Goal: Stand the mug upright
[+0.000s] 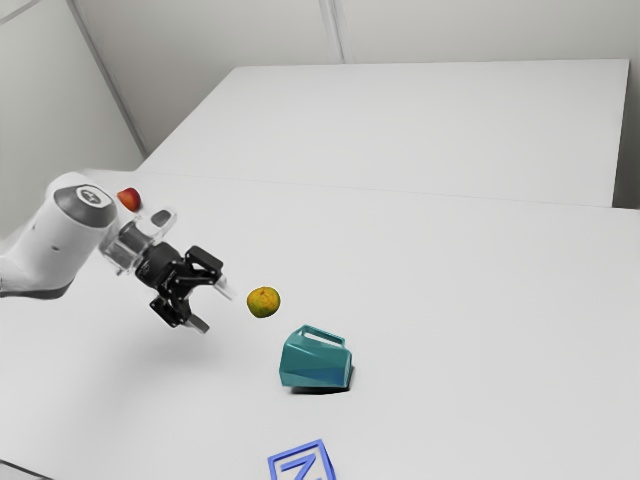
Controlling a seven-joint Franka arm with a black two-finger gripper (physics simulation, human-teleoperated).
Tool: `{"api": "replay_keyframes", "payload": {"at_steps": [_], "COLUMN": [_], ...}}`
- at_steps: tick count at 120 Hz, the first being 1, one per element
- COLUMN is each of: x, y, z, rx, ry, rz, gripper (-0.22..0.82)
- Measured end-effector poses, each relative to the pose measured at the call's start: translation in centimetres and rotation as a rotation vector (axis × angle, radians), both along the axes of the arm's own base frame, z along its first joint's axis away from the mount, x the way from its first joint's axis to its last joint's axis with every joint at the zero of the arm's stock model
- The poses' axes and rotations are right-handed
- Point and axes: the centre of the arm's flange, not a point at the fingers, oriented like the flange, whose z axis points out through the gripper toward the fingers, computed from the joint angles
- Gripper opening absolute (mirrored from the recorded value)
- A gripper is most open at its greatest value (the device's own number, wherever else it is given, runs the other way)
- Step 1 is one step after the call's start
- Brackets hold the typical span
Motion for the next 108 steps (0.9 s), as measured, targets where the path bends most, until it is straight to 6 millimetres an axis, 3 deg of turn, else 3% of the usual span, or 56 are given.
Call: {"api": "replay_keyframes", "payload": {"at_steps": [29, 60, 108], "x": [-1.1, -0.6, -0.2], "y": [-1.8, -3.7, -8.9], "z": [-2.7, -4.8, -5.4], "rx": [-0.039, -0.026, -0.055], "ry": [-0.019, -0.052, -0.109], "rz": [0.012, -0.027, -0.092], "gripper": [0.6, 0.6, 0.59]}}
